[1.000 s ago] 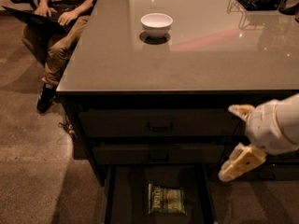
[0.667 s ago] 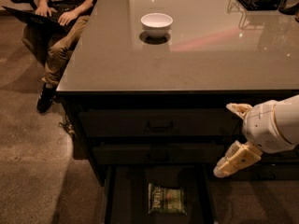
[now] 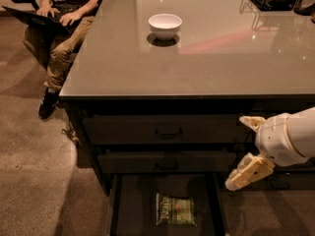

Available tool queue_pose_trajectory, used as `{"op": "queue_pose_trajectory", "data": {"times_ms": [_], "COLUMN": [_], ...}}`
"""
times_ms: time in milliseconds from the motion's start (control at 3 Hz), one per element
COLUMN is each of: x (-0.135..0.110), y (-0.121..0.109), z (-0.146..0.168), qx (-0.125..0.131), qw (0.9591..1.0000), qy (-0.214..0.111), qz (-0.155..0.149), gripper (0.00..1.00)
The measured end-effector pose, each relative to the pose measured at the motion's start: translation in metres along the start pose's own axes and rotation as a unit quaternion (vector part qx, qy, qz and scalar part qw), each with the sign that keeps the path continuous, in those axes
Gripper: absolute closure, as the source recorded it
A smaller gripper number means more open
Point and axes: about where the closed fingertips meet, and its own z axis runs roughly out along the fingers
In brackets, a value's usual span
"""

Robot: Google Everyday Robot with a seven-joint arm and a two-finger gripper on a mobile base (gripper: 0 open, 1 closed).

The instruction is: Pick green jalapeno chip bag from bottom drawer and place on counter

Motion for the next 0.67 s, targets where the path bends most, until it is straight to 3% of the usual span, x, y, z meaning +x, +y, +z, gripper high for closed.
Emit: {"op": "queue_pose_trajectory", "data": {"times_ms": [667], "x": [0.074], "y": [0.005], "z": [0.093], "qx": [-0.028], "qw": [0.999], "qy": [-0.027], "qz": [0.022], "gripper": [0.0]}}
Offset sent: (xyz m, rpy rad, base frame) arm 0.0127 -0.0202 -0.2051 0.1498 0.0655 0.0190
